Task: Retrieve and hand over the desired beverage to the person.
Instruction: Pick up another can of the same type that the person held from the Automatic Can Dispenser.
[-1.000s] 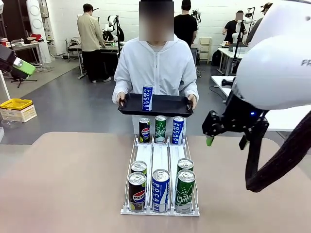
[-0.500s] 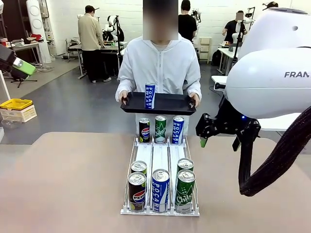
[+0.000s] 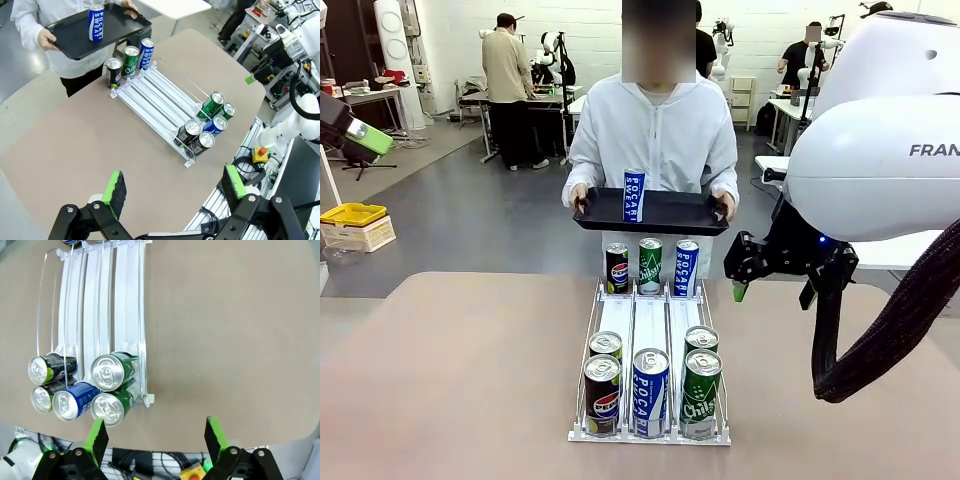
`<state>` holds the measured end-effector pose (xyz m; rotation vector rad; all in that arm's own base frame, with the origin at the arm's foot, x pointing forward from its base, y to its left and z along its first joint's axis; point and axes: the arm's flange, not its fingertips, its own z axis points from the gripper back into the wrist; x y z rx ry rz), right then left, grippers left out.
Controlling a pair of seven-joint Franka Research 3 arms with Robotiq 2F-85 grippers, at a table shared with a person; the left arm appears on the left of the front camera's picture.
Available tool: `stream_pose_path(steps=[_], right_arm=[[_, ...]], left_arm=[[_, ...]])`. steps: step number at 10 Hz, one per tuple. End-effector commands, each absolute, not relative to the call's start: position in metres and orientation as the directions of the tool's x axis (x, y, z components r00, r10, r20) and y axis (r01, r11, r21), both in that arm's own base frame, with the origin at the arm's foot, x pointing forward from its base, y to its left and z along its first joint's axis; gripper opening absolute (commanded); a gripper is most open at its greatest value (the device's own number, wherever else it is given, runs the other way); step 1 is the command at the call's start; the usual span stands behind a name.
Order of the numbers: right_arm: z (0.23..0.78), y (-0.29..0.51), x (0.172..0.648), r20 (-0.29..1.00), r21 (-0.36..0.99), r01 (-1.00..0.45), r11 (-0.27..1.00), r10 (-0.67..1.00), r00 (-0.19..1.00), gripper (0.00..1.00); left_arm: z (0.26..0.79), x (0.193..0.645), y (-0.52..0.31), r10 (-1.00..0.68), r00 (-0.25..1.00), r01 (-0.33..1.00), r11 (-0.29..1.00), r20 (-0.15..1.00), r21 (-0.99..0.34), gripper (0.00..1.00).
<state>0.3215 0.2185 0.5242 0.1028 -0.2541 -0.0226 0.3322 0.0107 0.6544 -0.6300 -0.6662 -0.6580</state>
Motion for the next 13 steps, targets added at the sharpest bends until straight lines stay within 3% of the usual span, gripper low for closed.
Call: stream_pose_path(steps=[1,5,13], right_arm=[[0.524,0.218,0.322,0.250,0.104,0.009,0.994,-0.035,0.968,1.00],[0.491,0.271,0.337,0.136,0.032,-0.073,0.997,0.068,0.988,1.00],[0.450,0.313,0.348,0.074,-0.009,-0.111,0.994,0.111,0.991,1.00]], left_arm=[[0.654,0.333,0.013,-0.340,0.590,0.732,0.608,0.732,-0.308,1.00],[0.654,0.333,0.013,-0.340,0.590,0.732,0.608,0.732,-0.308,1.00],[0.654,0.333,0.013,-0.340,0.590,0.732,0.608,0.732,-0.308,1.00]])
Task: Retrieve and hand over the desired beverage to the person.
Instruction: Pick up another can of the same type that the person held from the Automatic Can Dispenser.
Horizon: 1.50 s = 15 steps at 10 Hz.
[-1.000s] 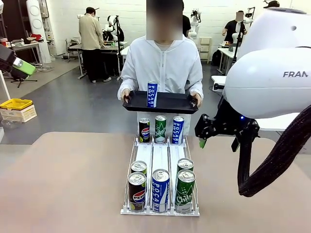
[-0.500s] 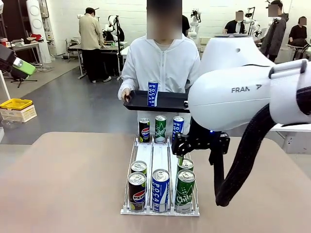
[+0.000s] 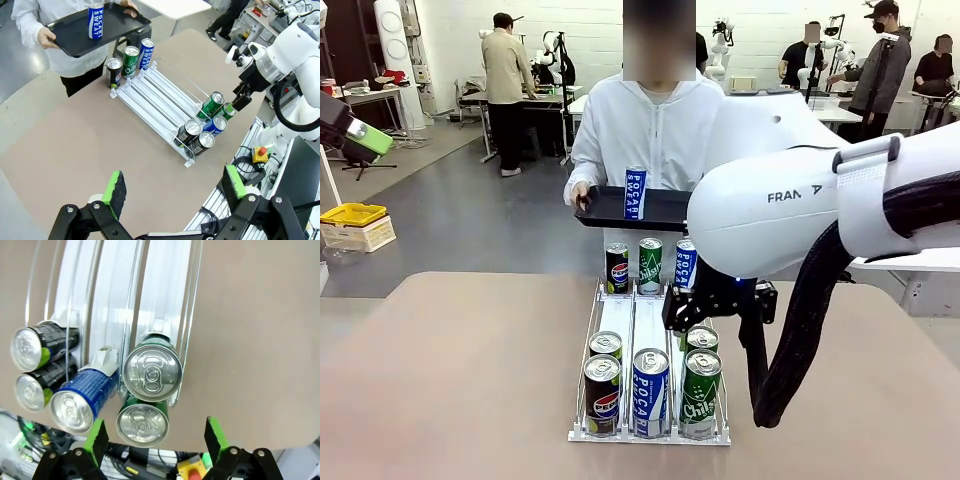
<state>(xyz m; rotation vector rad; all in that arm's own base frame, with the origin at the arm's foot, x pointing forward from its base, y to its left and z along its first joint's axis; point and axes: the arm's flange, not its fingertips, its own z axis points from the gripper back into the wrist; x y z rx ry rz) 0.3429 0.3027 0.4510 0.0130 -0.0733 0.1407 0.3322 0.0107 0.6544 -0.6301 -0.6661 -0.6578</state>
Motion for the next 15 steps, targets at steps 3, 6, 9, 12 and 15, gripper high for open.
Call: stream_pose_path(steps=[3,6,9,12,15], right_arm=[[0.431,0.319,0.347,0.047,-0.019,-0.108,0.994,0.109,0.993,1.00],[0.422,0.321,0.343,0.052,-0.031,-0.085,0.996,0.087,0.995,1.00],[0.417,0.316,0.340,0.046,-0.020,-0.060,0.998,0.060,0.997,1.00],[0.417,0.310,0.336,0.055,-0.010,-0.041,0.999,0.042,0.998,1.00],[0.414,0.305,0.332,0.055,-0.006,-0.014,1.000,0.015,0.998,1.00]], left_arm=[[0.654,0.333,0.013,-0.340,0.590,0.732,0.608,0.732,-0.308,1.00],[0.654,0.333,0.013,-0.340,0.590,0.732,0.608,0.732,-0.308,1.00],[0.654,0.333,0.013,-0.340,0.590,0.732,0.608,0.732,-0.308,1.00],[0.654,0.333,0.013,-0.340,0.590,0.732,0.608,0.732,-0.308,1.00],[0.654,0.333,0.013,-0.340,0.590,0.732,0.608,0.732,-0.308,1.00]])
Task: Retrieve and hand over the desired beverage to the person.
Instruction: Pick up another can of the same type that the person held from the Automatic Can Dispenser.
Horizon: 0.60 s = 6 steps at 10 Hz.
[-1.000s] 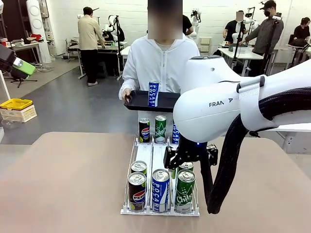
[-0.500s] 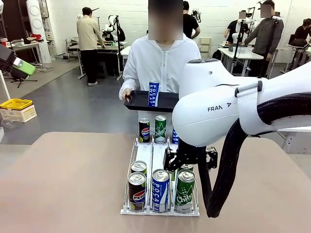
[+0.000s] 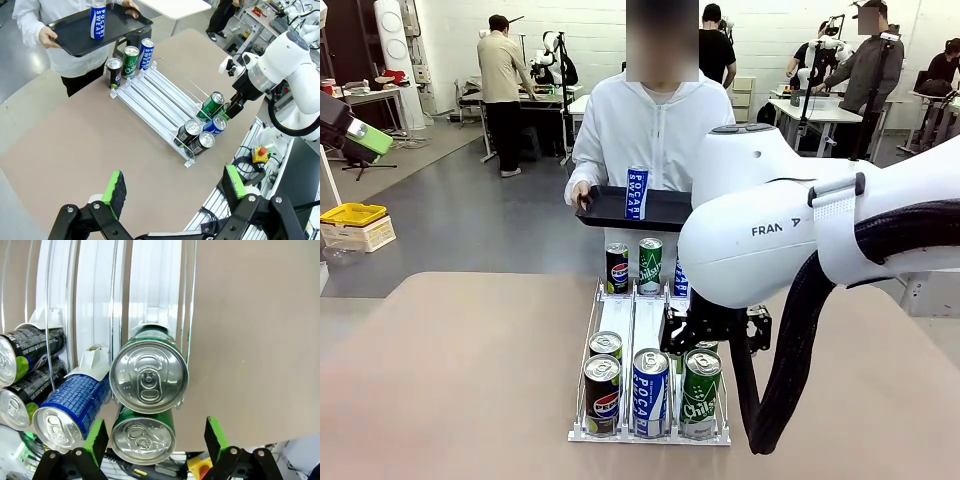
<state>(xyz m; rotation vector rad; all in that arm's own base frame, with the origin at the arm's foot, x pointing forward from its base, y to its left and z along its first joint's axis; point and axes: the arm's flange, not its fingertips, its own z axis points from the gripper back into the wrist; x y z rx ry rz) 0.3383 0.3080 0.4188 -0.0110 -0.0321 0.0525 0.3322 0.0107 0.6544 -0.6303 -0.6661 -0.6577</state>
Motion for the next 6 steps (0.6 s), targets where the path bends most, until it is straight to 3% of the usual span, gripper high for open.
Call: stream_pose_path(steps=[1,6], right_arm=[[0.4125,0.3031,0.3283,0.051,-0.007,-0.004,1.000,0.005,0.999,1.00],[0.4075,0.2992,0.3297,0.060,0.043,-0.016,0.999,0.013,0.998,1.00]], left_arm=[[0.6538,0.3326,0.0131,-0.340,0.590,0.732,0.608,0.732,-0.308,1.00],[0.6538,0.3326,0.0131,-0.340,0.590,0.732,0.608,0.732,-0.308,1.00]])
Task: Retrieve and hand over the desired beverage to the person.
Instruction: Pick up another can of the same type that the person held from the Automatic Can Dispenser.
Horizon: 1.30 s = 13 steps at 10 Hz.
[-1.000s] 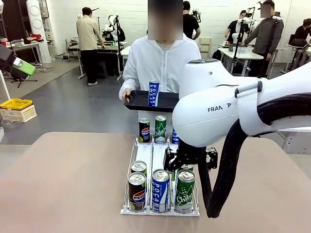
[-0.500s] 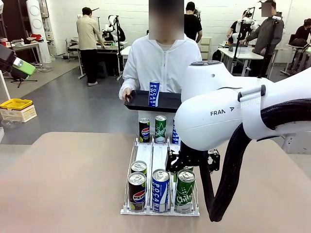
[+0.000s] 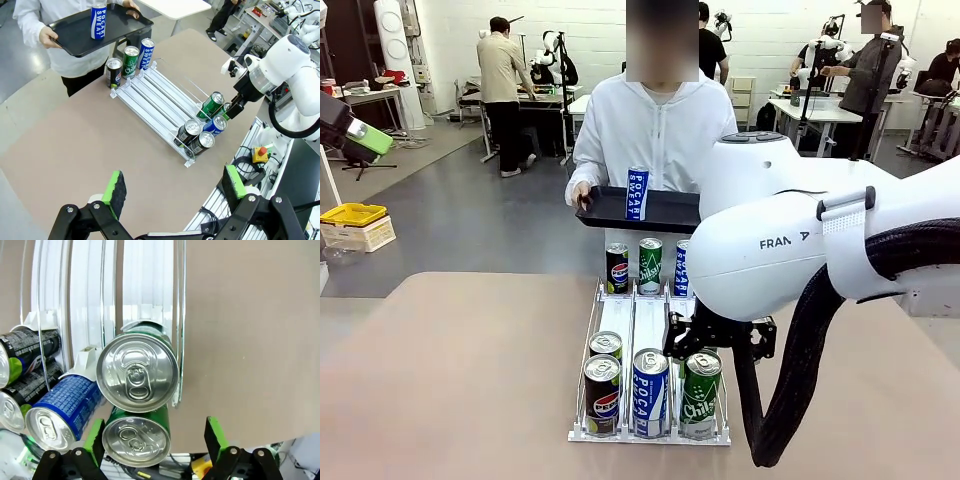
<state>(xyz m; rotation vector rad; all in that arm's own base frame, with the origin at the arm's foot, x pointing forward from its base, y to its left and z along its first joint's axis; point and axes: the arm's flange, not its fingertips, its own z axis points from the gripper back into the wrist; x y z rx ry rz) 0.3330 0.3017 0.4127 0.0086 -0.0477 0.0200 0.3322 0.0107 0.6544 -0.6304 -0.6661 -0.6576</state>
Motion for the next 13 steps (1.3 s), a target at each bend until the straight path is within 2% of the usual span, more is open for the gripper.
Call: stream_pose_path(steps=[1,7,8,9,11,13], right_arm=[[0.4066,0.2991,0.3302,0.060,0.046,-0.019,0.999,0.016,0.998,1.00],[0.4047,0.2989,0.3311,0.083,0.083,-0.040,0.996,0.033,0.996,1.00],[0.4049,0.2985,0.3304,0.085,0.103,-0.051,0.993,0.042,0.996,0.81],[0.4048,0.2972,0.3318,0.063,0.109,-0.032,0.994,0.025,0.998,0.41],[0.4050,0.2969,0.3315,0.041,0.112,-0.019,0.993,0.015,0.999,0.00],[0.4043,0.2967,0.3322,0.030,0.117,-0.017,0.993,0.014,0.999,0.00]], left_arm=[[0.6538,0.3326,0.0131,-0.340,0.590,0.732,0.608,0.732,-0.308,1.00],[0.6538,0.3326,0.0131,-0.340,0.590,0.732,0.608,0.732,-0.308,1.00],[0.6538,0.3326,0.0131,-0.340,0.590,0.732,0.608,0.732,-0.308,1.00],[0.6538,0.3326,0.0131,-0.340,0.590,0.732,0.608,0.732,-0.308,1.00],[0.6538,0.3326,0.0131,-0.340,0.590,0.732,0.608,0.732,-0.308,1.00],[0.6538,0.3326,0.0131,-0.340,0.590,0.732,0.608,0.732,-0.308,1.00]])
